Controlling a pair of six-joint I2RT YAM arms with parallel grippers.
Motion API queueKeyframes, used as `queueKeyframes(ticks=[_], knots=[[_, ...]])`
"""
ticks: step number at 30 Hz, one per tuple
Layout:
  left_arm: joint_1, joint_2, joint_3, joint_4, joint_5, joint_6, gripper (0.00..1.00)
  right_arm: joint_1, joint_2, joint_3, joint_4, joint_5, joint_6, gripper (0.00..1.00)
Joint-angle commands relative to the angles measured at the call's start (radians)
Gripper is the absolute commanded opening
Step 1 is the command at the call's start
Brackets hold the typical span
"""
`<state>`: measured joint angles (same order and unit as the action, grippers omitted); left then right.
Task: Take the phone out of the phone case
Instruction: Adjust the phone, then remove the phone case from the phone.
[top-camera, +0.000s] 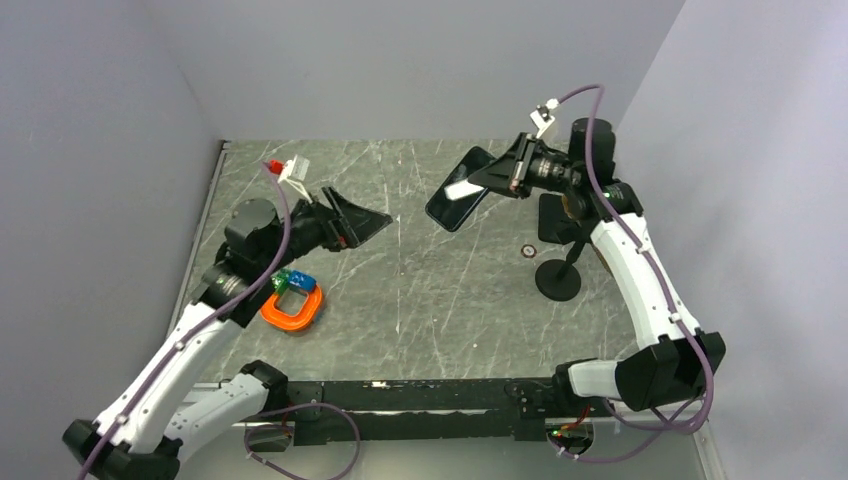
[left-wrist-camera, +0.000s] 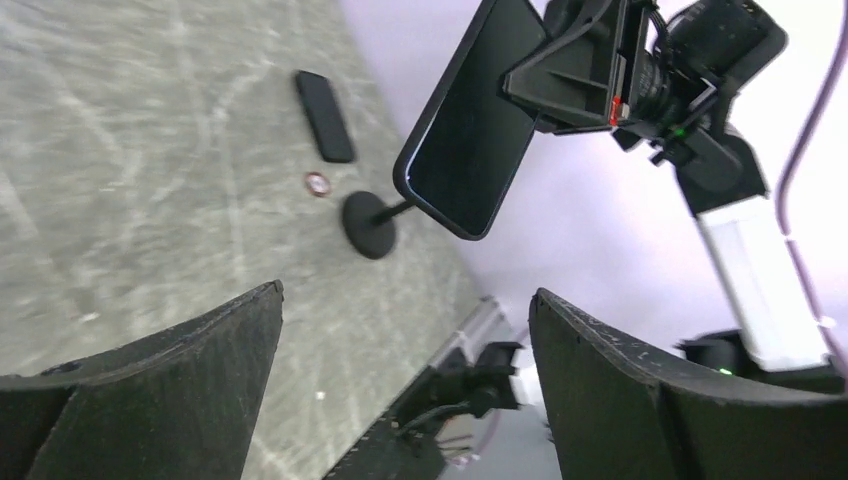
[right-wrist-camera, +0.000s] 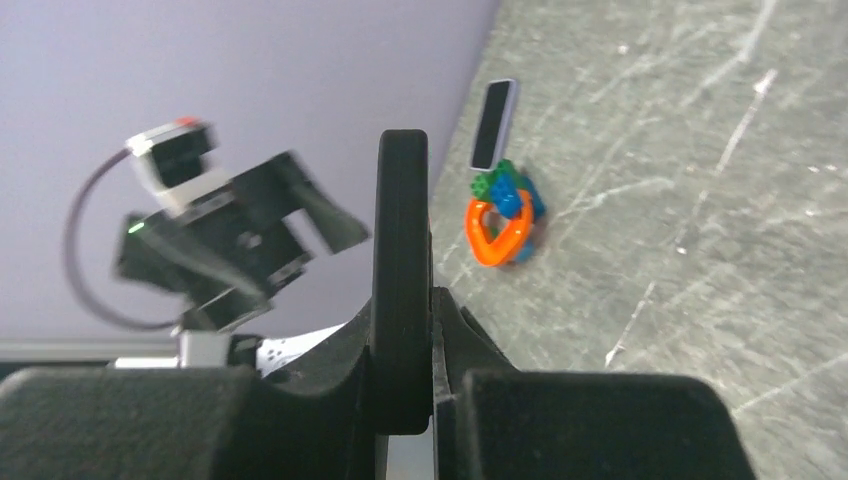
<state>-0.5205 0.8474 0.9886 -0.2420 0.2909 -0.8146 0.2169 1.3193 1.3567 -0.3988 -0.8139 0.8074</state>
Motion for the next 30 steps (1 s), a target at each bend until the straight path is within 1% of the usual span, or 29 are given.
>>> queueKeyframes(ticks=[1, 2, 4, 6, 7, 8, 13, 22, 23, 26, 30], knots=[[0.04, 0.094, -0.071, 0.469, 0.347, -0.233, 0.91, -0.052, -0.062, 0.02, 0.217, -0.257, 0.121, 0.0], [0.039, 0.125, -0.059, 0.509, 0.382, -0.25, 0.88, -0.055, -0.068, 0.007, 0.264, -0.273, 0.152, 0.0], [0.037, 0.178, -0.033, 0.588, 0.449, -0.283, 0.79, -0.056, -0.072, -0.016, 0.333, -0.294, 0.207, 0.0], [0.034, 0.215, -0.027, 0.669, 0.48, -0.323, 0.71, -0.056, -0.07, -0.039, 0.407, -0.316, 0.266, 0.0], [0.033, 0.229, -0.027, 0.698, 0.488, -0.339, 0.66, -0.057, -0.071, -0.047, 0.45, -0.323, 0.293, 0.0], [0.034, 0.24, -0.027, 0.718, 0.491, -0.351, 0.62, -0.056, -0.07, -0.051, 0.461, -0.327, 0.303, 0.0], [0.027, 0.277, -0.032, 0.798, 0.506, -0.398, 0.49, -0.056, -0.062, -0.041, 0.431, -0.328, 0.284, 0.0], [-0.015, 0.317, -0.003, 0.795, 0.523, -0.396, 0.42, -0.056, -0.058, -0.063, 0.499, -0.345, 0.345, 0.0], [-0.021, 0.322, 0.001, 0.795, 0.523, -0.396, 0.41, -0.056, -0.058, -0.064, 0.507, -0.347, 0.349, 0.0], [-0.027, 0.337, 0.009, 0.8, 0.521, -0.404, 0.32, -0.056, -0.057, -0.069, 0.528, -0.35, 0.364, 0.0], [-0.027, 0.35, 0.001, 0.856, 0.518, -0.438, 0.3, -0.055, -0.058, -0.081, 0.559, -0.36, 0.392, 0.0]])
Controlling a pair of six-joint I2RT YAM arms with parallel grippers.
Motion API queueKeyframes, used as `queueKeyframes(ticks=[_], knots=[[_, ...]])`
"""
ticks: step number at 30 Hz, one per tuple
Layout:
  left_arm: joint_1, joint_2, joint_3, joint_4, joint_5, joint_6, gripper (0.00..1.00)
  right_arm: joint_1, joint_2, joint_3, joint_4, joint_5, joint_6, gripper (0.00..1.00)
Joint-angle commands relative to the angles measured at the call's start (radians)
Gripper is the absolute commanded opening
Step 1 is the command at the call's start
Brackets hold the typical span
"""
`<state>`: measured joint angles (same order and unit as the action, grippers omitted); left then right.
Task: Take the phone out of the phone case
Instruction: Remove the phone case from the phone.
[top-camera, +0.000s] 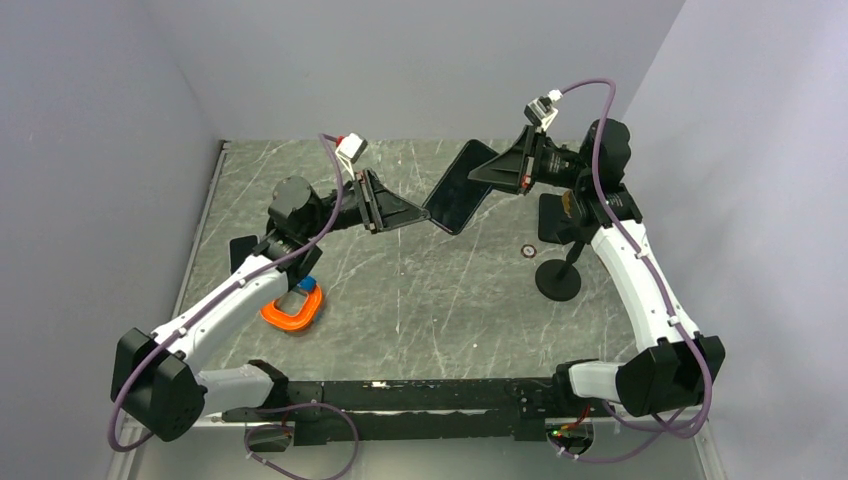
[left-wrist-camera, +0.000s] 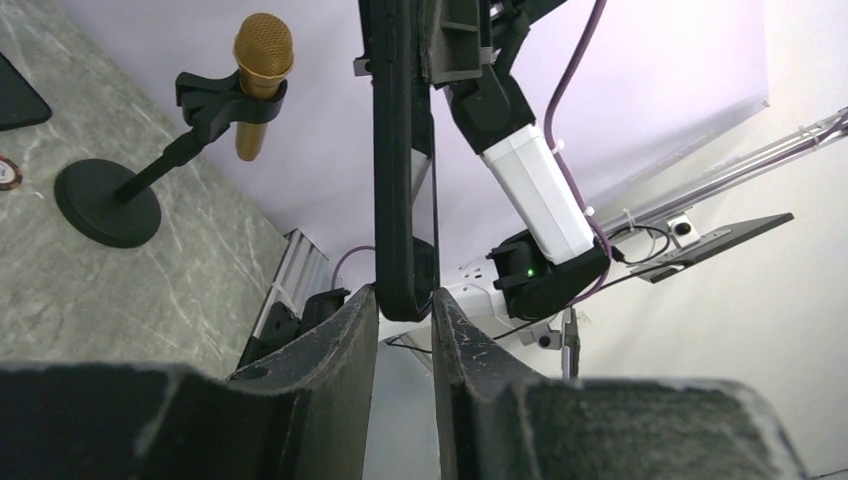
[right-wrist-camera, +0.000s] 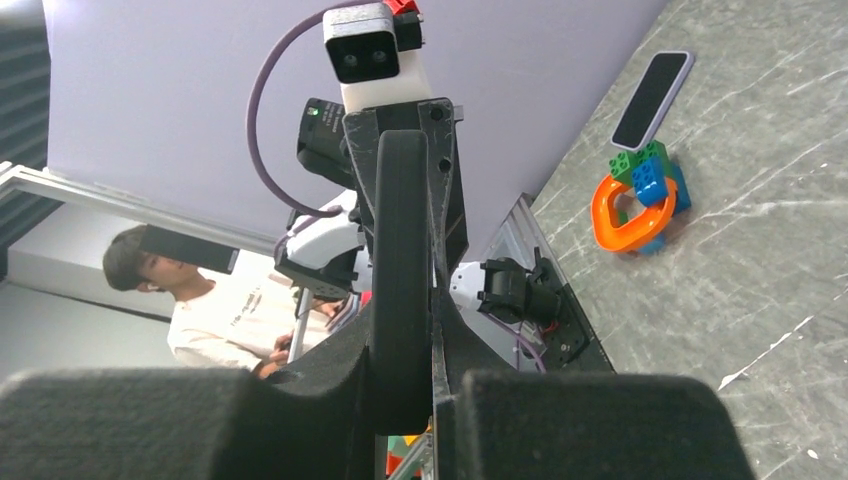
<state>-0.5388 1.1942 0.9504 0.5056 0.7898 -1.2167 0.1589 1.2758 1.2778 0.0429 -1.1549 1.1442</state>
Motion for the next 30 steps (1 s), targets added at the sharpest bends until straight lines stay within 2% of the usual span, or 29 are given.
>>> queueKeyframes(ticks=[1, 6, 10, 13, 16, 21, 26, 30], knots=[[-0.009, 0.006, 0.039, 0.115, 0.021, -0.039, 0.29, 0.004, -0.015, -0.005, 0.124, -0.02, 0.061, 0.0], [-0.011, 0.015, 0.037, 0.162, 0.033, -0.045, 0.1, 0.005, -0.015, -0.02, 0.189, -0.029, 0.113, 0.0], [-0.011, 0.028, 0.022, 0.381, 0.075, -0.08, 0.0, 0.017, 0.001, -0.027, 0.27, -0.051, 0.225, 0.0], [-0.011, 0.041, 0.043, 0.492, 0.122, -0.084, 0.0, 0.037, 0.014, -0.016, 0.368, -0.064, 0.346, 0.0], [-0.004, 0.059, 0.032, 0.59, 0.115, -0.103, 0.0, 0.052, 0.029, -0.024, 0.575, -0.066, 0.542, 0.0], [0.011, 0.144, 0.009, 0.844, 0.084, -0.252, 0.0, 0.053, 0.056, -0.047, 0.886, -0.021, 0.842, 0.0], [0.012, 0.196, 0.044, 0.839, 0.107, -0.245, 0.0, 0.061, 0.077, -0.02, 0.981, 0.01, 0.945, 0.0], [0.011, 0.242, 0.063, 0.845, 0.099, -0.274, 0.0, 0.074, 0.118, -0.012, 1.16, 0.051, 1.088, 0.0]])
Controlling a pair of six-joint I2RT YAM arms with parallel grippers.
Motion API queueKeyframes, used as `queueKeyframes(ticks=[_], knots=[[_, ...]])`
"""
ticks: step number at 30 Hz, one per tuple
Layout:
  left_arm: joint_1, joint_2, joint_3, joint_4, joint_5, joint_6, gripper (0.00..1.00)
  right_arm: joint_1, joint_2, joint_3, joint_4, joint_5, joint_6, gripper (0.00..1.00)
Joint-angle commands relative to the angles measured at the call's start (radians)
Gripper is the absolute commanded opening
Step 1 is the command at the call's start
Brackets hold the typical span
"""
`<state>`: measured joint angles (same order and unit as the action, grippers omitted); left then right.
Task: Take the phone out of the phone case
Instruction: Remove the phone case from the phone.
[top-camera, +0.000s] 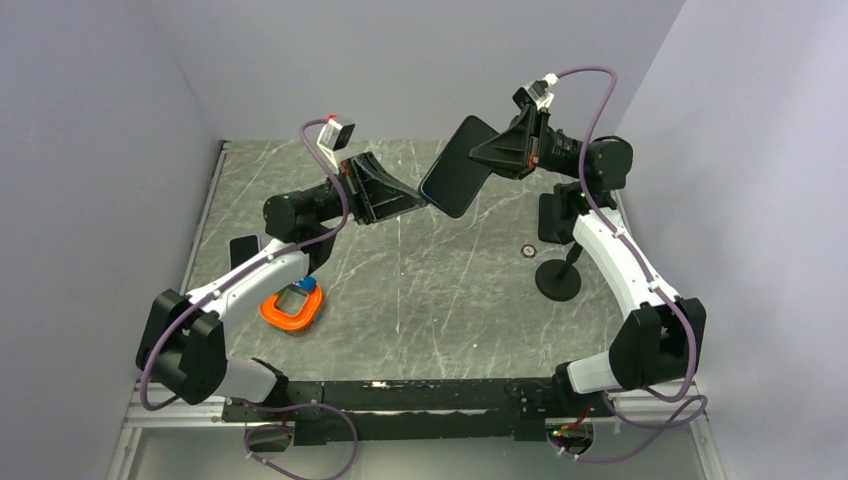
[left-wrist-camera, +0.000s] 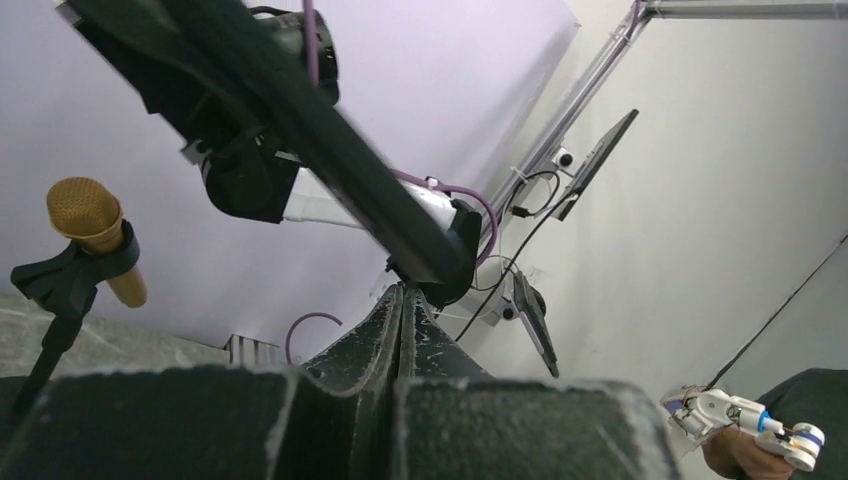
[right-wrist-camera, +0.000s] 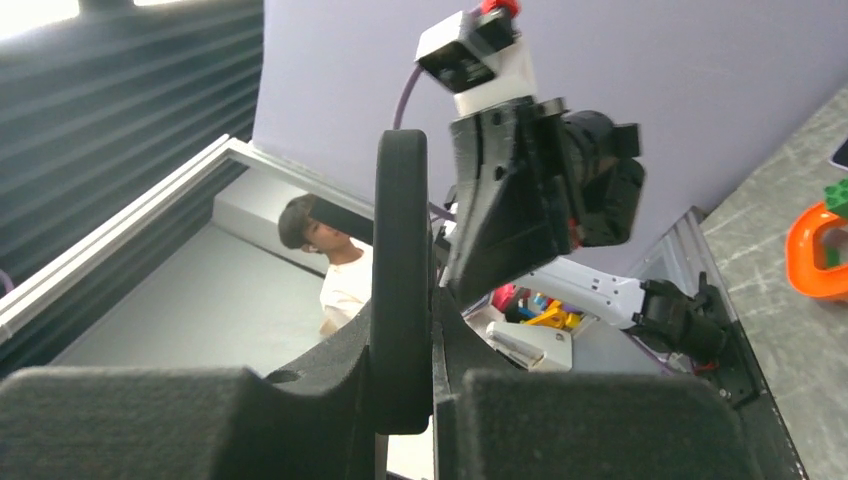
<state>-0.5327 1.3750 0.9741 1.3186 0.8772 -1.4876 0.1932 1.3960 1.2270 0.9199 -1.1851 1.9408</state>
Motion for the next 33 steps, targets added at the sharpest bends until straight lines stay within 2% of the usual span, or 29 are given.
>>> queueKeyframes(ticks=[1, 8, 10, 11, 14, 15, 16, 17, 21, 25, 33], knots=[[0.005, 0.075, 0.048, 0.008, 0.019, -0.011, 0.0, 0.048, 0.008, 0.048, 0.308, 0.085, 0.319, 0.0], [0.005, 0.057, 0.079, -0.308, 0.009, 0.1, 0.0, 0.057, 0.022, 0.103, 0.224, 0.074, 0.23, 0.0], [0.005, 0.013, 0.071, -0.423, 0.002, 0.174, 0.04, 0.049, 0.008, 0.108, 0.112, 0.076, 0.13, 0.0], [0.004, -0.022, 0.061, -0.499, -0.017, 0.229, 0.13, 0.043, -0.003, 0.109, 0.045, 0.082, 0.079, 0.0], [0.004, -0.141, -0.008, -0.706, -0.107, 0.359, 0.56, 0.019, -0.028, 0.125, -0.196, 0.092, -0.106, 0.0], [0.001, -0.194, -0.02, -0.746, -0.138, 0.396, 0.67, 0.005, -0.048, 0.114, -0.299, 0.116, -0.161, 0.0], [-0.006, -0.23, -0.029, -0.789, -0.165, 0.426, 0.74, -0.006, -0.059, 0.105, -0.346, 0.143, -0.196, 0.0], [-0.016, -0.261, -0.03, -0.828, -0.199, 0.454, 0.77, -0.013, -0.063, 0.097, -0.377, 0.158, -0.224, 0.0], [-0.102, -0.327, -0.002, -0.922, -0.323, 0.536, 0.79, -0.004, -0.075, 0.069, -0.439, 0.259, -0.304, 0.0], [-0.172, -0.318, -0.009, -0.82, -0.413, 0.499, 0.77, 0.007, -0.077, 0.083, -0.506, 0.319, -0.391, 0.0], [-0.185, -0.264, 0.014, -0.771, -0.481, 0.448, 0.6, 0.037, -0.106, 0.063, -0.537, 0.357, -0.425, 0.0]])
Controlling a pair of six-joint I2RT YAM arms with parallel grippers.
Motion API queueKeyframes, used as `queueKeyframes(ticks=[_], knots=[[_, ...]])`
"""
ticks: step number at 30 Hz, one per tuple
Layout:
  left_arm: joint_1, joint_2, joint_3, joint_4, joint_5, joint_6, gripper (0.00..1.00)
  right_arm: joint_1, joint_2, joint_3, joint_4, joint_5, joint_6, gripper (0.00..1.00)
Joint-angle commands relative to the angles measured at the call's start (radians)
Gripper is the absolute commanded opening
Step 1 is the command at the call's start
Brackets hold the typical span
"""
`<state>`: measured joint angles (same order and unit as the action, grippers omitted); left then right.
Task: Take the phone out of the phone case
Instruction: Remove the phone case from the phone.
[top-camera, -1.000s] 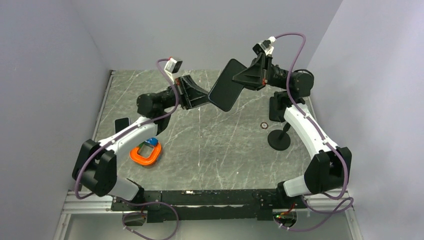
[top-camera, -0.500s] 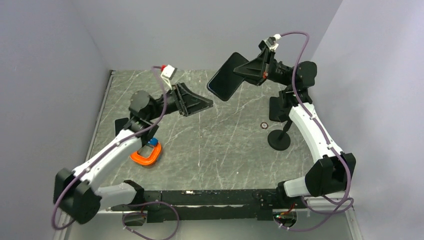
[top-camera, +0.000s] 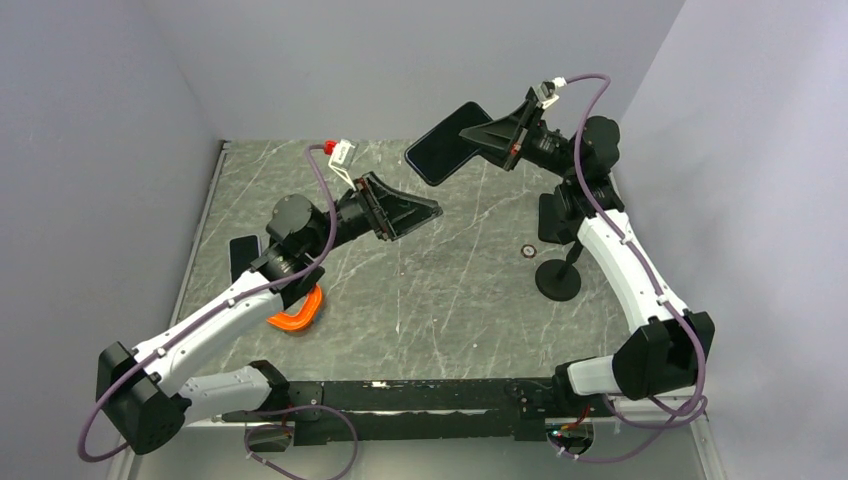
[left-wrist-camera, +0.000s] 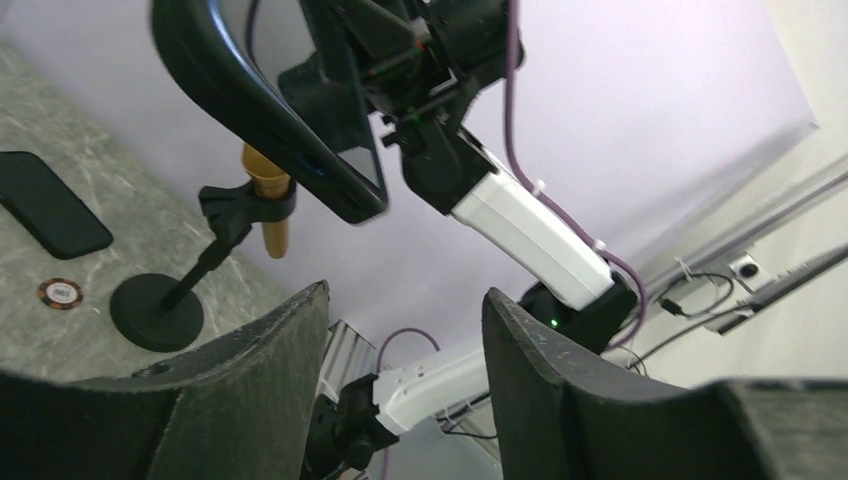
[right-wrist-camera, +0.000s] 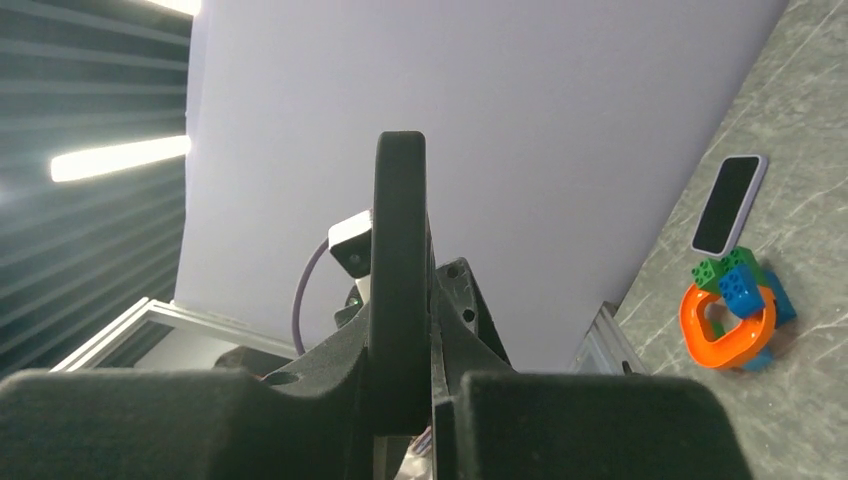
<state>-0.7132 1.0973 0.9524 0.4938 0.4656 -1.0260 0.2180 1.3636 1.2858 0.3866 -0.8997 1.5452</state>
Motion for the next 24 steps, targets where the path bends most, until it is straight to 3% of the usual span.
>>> queueKeyframes(ticks=[1, 4, 8, 12, 21, 24], knots=[[-0.004, 0.018, 0.034, 0.064, -0.074, -0.023, 0.57, 0.013, -0.078, 0.0, -0.004, 0.073, -0.03, 0.0], [-0.003, 0.024, 0.03, 0.08, -0.084, -0.045, 0.52, 0.016, -0.093, -0.006, -0.03, 0.077, -0.052, 0.0], [-0.003, 0.03, 0.038, 0.081, -0.078, -0.047, 0.57, 0.021, -0.109, -0.014, -0.059, 0.077, -0.076, 0.0], [-0.004, 0.022, 0.029, 0.089, -0.092, -0.053, 0.54, 0.029, -0.119, -0.024, -0.062, 0.081, -0.08, 0.0], [-0.004, 0.013, 0.02, 0.086, -0.09, -0.044, 0.34, 0.057, -0.113, 0.002, -0.095, 0.091, -0.108, 0.0], [-0.004, 0.009, 0.02, 0.086, -0.084, -0.028, 0.19, 0.068, -0.114, 0.011, -0.113, 0.097, -0.118, 0.0]])
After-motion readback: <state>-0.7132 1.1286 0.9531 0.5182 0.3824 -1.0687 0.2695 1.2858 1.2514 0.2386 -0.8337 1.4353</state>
